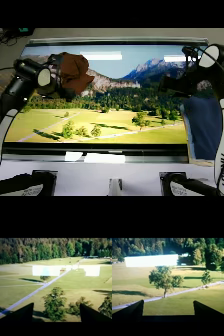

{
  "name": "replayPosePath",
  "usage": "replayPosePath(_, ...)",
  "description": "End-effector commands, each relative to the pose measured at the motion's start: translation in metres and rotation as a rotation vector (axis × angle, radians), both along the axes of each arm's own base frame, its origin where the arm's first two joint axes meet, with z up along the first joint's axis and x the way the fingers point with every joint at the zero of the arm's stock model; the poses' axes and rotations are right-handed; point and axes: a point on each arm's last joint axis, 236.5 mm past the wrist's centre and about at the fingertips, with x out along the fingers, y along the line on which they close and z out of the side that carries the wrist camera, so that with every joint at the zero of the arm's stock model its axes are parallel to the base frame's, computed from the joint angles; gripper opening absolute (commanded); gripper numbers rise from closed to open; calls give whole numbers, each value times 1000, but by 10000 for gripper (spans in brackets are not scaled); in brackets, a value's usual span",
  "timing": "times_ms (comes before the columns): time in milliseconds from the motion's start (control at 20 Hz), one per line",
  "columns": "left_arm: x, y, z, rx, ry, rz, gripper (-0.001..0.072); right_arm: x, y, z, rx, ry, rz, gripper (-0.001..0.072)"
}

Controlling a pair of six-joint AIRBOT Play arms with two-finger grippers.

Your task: Fold the shirts.

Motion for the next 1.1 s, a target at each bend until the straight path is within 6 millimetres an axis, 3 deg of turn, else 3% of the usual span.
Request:
replayPosePath(0,36,-33,2,-123,-132,-22,669,14,1,5,7,-63,-8,663)
replayPosePath(100,79,-44,17,-161,-307,-54,667,16,2,5,12,-70,-8,663)
replayPosePath(200,110,-37,19,-206,-375,17,668,13,2,4,10,-56,-6,663)
replayPosePath(450,161,47,-45,-371,-174,397,679,15,8,6,36,-64,-2,662)
replayPosePath(550,170,77,-72,-482,-118,576,678,15,16,8,72,-69,4,662)
replayPosePath(650,171,94,-103,-550,-45,670,678,17,25,11,109,-80,10,662)
replayPosePath(900,164,103,-153,-567,69,709,675,25,37,17,163,-114,12,662)
replayPosePath(1050,179,99,-163,-585,23,709,673,23,37,16,159,-110,27,661)
